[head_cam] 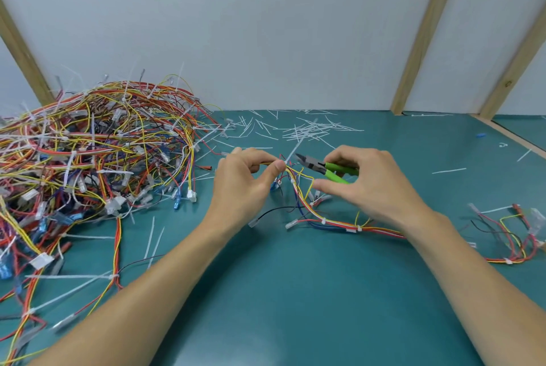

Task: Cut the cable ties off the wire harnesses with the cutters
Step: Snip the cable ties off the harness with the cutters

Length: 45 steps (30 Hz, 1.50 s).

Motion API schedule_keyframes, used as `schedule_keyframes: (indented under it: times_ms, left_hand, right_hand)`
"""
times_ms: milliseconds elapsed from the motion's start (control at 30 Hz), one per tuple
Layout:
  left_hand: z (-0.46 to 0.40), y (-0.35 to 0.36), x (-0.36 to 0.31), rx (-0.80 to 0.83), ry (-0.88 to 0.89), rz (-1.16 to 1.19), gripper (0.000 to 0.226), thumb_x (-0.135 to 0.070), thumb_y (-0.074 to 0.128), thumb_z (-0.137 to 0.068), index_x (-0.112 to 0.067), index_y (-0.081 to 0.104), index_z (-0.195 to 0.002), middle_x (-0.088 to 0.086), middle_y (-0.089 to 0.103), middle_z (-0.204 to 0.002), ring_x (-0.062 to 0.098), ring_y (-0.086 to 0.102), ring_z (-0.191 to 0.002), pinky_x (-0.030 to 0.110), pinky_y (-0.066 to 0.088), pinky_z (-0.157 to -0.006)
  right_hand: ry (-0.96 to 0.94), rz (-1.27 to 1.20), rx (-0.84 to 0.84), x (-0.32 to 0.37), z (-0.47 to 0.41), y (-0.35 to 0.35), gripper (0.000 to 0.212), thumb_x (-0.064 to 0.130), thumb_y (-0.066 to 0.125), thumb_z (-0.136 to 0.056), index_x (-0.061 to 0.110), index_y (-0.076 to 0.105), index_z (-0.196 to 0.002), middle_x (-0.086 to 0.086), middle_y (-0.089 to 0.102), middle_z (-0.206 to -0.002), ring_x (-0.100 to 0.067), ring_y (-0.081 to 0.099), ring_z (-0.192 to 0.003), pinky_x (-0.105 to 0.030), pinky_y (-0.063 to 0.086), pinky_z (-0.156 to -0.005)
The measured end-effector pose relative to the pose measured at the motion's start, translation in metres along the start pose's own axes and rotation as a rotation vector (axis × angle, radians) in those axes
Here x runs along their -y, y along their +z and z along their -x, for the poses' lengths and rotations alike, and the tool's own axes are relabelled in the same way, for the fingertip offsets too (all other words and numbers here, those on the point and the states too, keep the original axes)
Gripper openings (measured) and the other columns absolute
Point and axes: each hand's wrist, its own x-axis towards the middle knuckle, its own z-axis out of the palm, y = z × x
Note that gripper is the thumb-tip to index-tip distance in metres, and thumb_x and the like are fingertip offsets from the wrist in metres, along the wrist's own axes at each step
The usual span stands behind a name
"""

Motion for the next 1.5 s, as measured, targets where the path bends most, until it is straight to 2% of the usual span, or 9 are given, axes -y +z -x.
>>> schedule_keyframes:
  times_ms: [67,133,300,433,600,733,1000,1300,1500]
  left_hand:
    - [0.0025,0.0015,-0.002,-0.013,0.075,-0.032,0.007,-0.027,0.075,-0.09,-0.022,0.079,-0.087,-0.014,0.068,-0.078,0.021,0.054,-0.083,0.047,0.047,-0.083]
    - [0.003,0.0031,-0.0004,-0.034,0.132,-0.058,0.008,-0.026,0.075,-0.09,-0.02,0.078,-0.087,-0.008,0.069,-0.078,0.022,0.055,-0.081,0.048,0.048,-0.078]
    - [0.0008,0.0036,0.0041,-0.103,0.174,-0.076,0.009,-0.024,0.074,-0.09,-0.017,0.079,-0.087,-0.005,0.069,-0.076,0.023,0.053,-0.077,0.046,0.047,-0.072]
    - [0.0016,0.0044,0.0058,-0.113,0.194,-0.079,0.008,-0.023,0.075,-0.09,-0.017,0.078,-0.087,-0.006,0.068,-0.075,0.024,0.053,-0.077,0.045,0.047,-0.07]
    - [0.0028,0.0061,0.0033,-0.103,0.247,-0.125,0.009,-0.025,0.073,-0.09,-0.02,0.077,-0.084,-0.005,0.063,-0.071,0.022,0.05,-0.073,0.044,0.047,-0.065]
    - [0.0031,0.0064,0.0021,-0.102,0.261,-0.146,0.007,-0.022,0.074,-0.089,-0.018,0.077,-0.085,-0.003,0.063,-0.07,0.023,0.05,-0.072,0.044,0.046,-0.064]
    - [0.0041,0.0068,0.0011,-0.098,0.272,-0.16,0.006,-0.02,0.075,-0.089,-0.015,0.078,-0.087,-0.003,0.061,-0.069,0.021,0.047,-0.072,0.043,0.045,-0.063]
    - [0.0059,0.0071,0.0025,-0.098,0.256,-0.159,0.006,-0.022,0.075,-0.09,-0.018,0.077,-0.086,-0.005,0.062,-0.071,0.019,0.048,-0.072,0.037,0.043,-0.064]
    - [0.0066,0.0076,0.002,-0.101,0.255,-0.166,0.01,-0.024,0.073,-0.091,-0.016,0.076,-0.085,-0.001,0.064,-0.072,0.022,0.048,-0.073,0.038,0.043,-0.065]
  right_hand:
    - [-0.022,0.001,0.023,-0.0001,-0.0002,0.0001,0.025,0.042,0.087,-0.074,0.028,0.072,-0.088,0.017,0.072,-0.079,-0.004,0.069,-0.084,-0.039,0.056,-0.088]
    - [-0.038,0.022,0.013,0.0015,0.0005,0.0017,0.022,0.039,0.086,-0.075,0.029,0.072,-0.089,0.018,0.072,-0.079,-0.006,0.069,-0.086,-0.04,0.056,-0.087]
    - [-0.017,0.093,-0.027,0.0072,0.0033,-0.0011,0.029,0.058,0.071,-0.07,0.036,0.068,-0.089,0.024,0.071,-0.08,-0.008,0.068,-0.089,-0.041,0.056,-0.083]
    - [0.001,0.114,-0.031,0.0064,0.0037,-0.0015,0.024,0.052,0.077,-0.073,0.035,0.068,-0.088,0.022,0.071,-0.08,-0.012,0.068,-0.089,-0.041,0.056,-0.083]
    - [0.012,0.108,-0.049,0.0059,0.0031,0.0004,0.024,0.054,0.073,-0.07,0.036,0.068,-0.086,0.019,0.072,-0.079,-0.012,0.069,-0.087,-0.04,0.056,-0.081]
    - [0.014,0.105,-0.042,0.0048,0.0035,0.0014,0.018,0.046,0.08,-0.073,0.036,0.071,-0.085,0.018,0.072,-0.077,-0.013,0.069,-0.086,-0.04,0.056,-0.08]
    - [0.031,0.133,-0.018,0.0066,0.0034,0.0017,0.016,0.052,0.082,-0.074,0.04,0.074,-0.079,0.02,0.072,-0.073,-0.011,0.068,-0.084,-0.037,0.056,-0.078]
    - [0.026,0.004,0.063,0.0055,0.0028,-0.0001,0.012,0.045,0.082,-0.079,0.034,0.079,-0.074,0.022,0.073,-0.066,-0.003,0.07,-0.071,-0.036,0.058,-0.073]
    - [0.044,-0.001,0.065,0.0064,0.0039,0.0007,0.012,0.042,0.079,-0.08,0.031,0.08,-0.075,0.015,0.073,-0.065,-0.015,0.069,-0.069,-0.037,0.057,-0.068]
